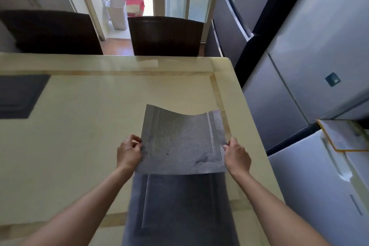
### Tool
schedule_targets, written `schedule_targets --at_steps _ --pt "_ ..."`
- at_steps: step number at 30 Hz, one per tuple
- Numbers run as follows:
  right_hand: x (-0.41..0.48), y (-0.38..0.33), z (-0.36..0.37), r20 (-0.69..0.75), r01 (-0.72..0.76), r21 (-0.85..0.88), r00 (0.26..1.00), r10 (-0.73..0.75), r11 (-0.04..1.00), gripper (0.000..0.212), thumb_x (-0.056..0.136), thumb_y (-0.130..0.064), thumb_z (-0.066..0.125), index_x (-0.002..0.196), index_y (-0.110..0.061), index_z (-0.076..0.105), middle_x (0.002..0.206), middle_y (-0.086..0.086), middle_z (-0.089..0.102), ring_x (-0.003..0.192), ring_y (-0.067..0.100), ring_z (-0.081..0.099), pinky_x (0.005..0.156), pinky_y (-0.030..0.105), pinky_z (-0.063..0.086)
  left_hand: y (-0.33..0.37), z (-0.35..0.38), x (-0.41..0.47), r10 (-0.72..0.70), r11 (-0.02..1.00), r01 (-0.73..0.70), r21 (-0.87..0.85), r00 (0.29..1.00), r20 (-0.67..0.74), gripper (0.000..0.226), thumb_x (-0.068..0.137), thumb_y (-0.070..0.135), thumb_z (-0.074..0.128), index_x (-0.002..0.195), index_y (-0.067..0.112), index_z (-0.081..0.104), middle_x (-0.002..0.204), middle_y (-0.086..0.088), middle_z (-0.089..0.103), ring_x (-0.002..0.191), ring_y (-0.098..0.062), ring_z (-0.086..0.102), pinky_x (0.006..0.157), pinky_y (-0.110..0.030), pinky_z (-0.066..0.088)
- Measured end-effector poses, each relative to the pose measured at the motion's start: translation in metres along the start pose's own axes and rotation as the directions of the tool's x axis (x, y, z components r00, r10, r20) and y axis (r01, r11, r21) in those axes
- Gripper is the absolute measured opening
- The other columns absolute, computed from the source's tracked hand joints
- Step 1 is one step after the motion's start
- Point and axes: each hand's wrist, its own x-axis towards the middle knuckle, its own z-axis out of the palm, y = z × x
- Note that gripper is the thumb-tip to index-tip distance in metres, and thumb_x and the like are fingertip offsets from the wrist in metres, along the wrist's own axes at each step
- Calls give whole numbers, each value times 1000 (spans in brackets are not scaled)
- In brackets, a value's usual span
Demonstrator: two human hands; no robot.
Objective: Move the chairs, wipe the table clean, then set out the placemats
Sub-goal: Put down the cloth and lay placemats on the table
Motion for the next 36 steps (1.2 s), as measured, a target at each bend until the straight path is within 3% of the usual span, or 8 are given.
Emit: schedule_targets --at_steps 9,12,14,18,23,36 --pt "149 -36 21 58 -118 119 992 112 986 19 98 -29 48 95 -10 50 100 13 66 81 30 60 64 34 44 45 50 120 -82 994 76 -75 993 -81 9 89 5 57 95 11 62 96 -14 69 77 -26 61 65 -28 46" --pt "179 -40 32 104 -164 121 983 152 979 21 98 -29 47 97 -9 52 103 12 65 85 30 60 65 32 42 48 62 146 -127 986 121 -111 991 -48 22 85 2 59 104 13 64 94 -12 70 75 -27 64 65 -31 53" --pt "195 -41 37 119 -186 128 978 171 974 23 98 -30 47 101 -8 54 106 13 65 93 32 62 68 32 42 47 67 158 -126 989 123 -83 991 -33 34 81 0 60 113 13 64 95 -10 71 85 -28 67 77 -37 56" --pt "217 -46 43 118 -194 138 977 179 971 25 98 -31 48 102 -7 53 108 13 65 95 33 62 71 35 44 51 72 180 -68 997 71 30 994 -89 41 83 3 61 123 15 63 100 -11 72 93 -28 66 89 -38 53" --pt "236 -56 44 110 -189 133 978 175 973 28 97 -33 48 105 -7 54 110 13 64 98 33 62 74 34 45 60 78 200 -59 991 77 111 986 -158 41 85 6 61 125 15 62 104 -12 72 97 -30 64 88 -37 51" --pt "250 -66 43 70 -217 139 975 209 966 31 96 -33 51 110 -6 57 113 14 64 101 33 62 71 32 40 58 85 213 -59 989 85 122 977 -203 42 86 11 62 128 20 60 111 -8 71 101 -28 64 86 -37 50"
